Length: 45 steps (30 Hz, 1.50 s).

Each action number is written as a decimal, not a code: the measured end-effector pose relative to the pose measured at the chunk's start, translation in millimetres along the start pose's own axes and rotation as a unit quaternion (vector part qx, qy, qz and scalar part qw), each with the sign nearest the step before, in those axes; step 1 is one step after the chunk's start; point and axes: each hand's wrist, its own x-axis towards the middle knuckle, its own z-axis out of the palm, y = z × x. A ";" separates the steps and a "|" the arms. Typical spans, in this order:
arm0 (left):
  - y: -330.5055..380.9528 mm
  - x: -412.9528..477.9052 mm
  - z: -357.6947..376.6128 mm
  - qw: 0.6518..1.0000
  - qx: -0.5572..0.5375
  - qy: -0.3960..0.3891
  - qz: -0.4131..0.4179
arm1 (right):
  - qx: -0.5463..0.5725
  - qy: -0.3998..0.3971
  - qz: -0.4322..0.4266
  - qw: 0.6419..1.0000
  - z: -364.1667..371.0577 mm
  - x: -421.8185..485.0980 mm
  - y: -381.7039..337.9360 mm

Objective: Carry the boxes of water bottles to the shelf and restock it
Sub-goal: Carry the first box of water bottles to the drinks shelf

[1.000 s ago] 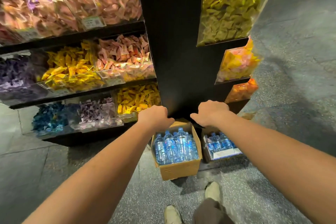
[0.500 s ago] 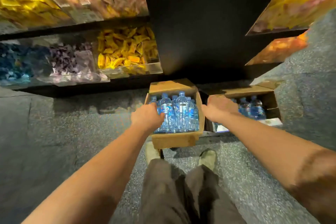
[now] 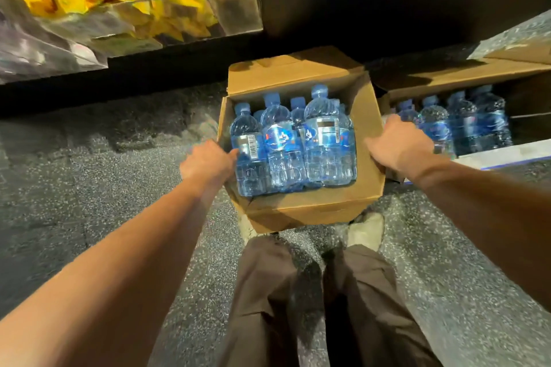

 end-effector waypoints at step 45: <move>-0.4 -11.2 -47.4 0.979 0.156 -0.024 0.133 | -0.043 -0.017 0.038 0.998 25.0 -67.0 50.1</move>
